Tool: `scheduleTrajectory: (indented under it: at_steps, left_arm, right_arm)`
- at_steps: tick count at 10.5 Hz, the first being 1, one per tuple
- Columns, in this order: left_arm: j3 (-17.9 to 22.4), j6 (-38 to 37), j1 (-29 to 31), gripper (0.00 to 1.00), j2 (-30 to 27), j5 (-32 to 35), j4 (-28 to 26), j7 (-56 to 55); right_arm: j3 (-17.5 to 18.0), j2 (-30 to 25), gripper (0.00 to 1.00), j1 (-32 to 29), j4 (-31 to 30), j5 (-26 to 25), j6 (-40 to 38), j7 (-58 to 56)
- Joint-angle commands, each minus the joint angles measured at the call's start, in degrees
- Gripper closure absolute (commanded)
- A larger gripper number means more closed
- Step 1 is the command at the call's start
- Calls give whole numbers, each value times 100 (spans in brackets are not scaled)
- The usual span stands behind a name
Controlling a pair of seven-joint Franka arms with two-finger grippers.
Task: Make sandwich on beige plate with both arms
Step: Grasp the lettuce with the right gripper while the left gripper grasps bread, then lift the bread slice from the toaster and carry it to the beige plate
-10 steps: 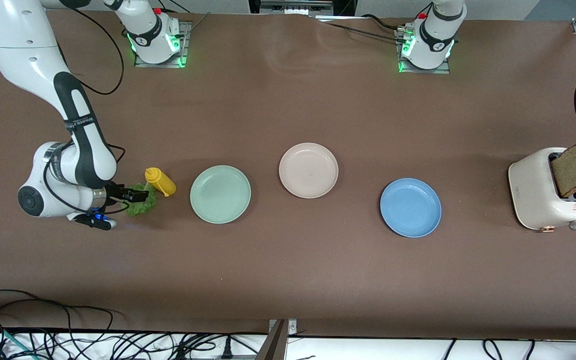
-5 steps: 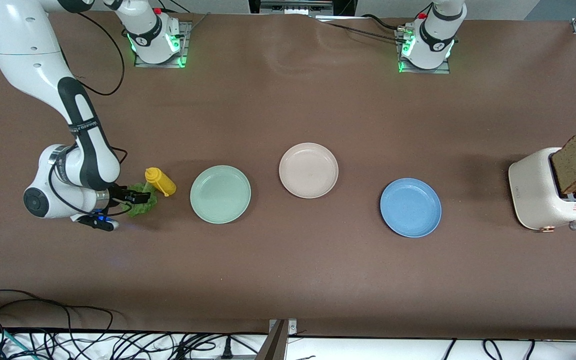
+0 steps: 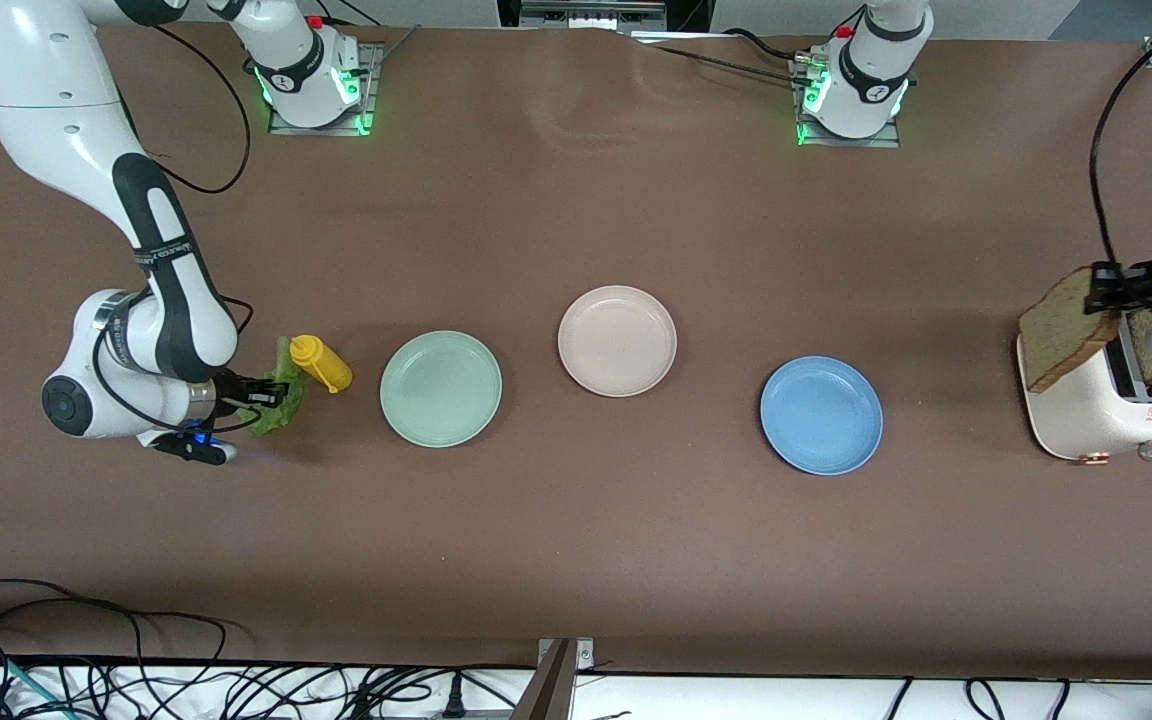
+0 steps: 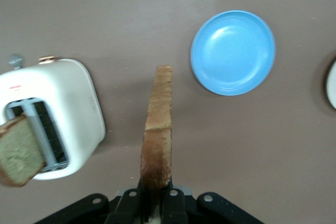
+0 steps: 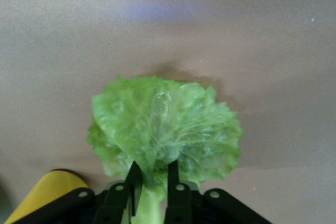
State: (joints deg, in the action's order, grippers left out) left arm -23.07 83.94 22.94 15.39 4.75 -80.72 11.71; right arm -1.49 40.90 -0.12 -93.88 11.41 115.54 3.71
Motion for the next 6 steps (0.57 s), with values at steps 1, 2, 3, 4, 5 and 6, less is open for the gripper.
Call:
scheduleTrajectory:
  at_steps: [1,2,3,4,5,6]
  left_arm:
    - [4,-132,-429,100,323,-421,179,34]
    - [4,-132,-613,100,455,-692,170,34]
    - [4,-132,-711,100,587,-1017,170,25]
    - [4,-106,-851,100,666,-1246,170,-123]
    - [4,-80,-1009,100,737,-1327,170,-325]
    - [4,-71,-1211,100,851,-1501,170,-431]
  right_arm:
    - [35,-3,100,-50,176,107,-258,-177]
    - [35,-12,100,-58,368,89,-565,-256]
    - [26,-21,100,-85,657,63,-994,-352]
    - [26,-21,100,-180,965,54,-1486,-432]
    - [26,-21,100,-251,1185,45,-1856,-493]
    - [26,-38,100,-278,1309,-24,-2068,-598]
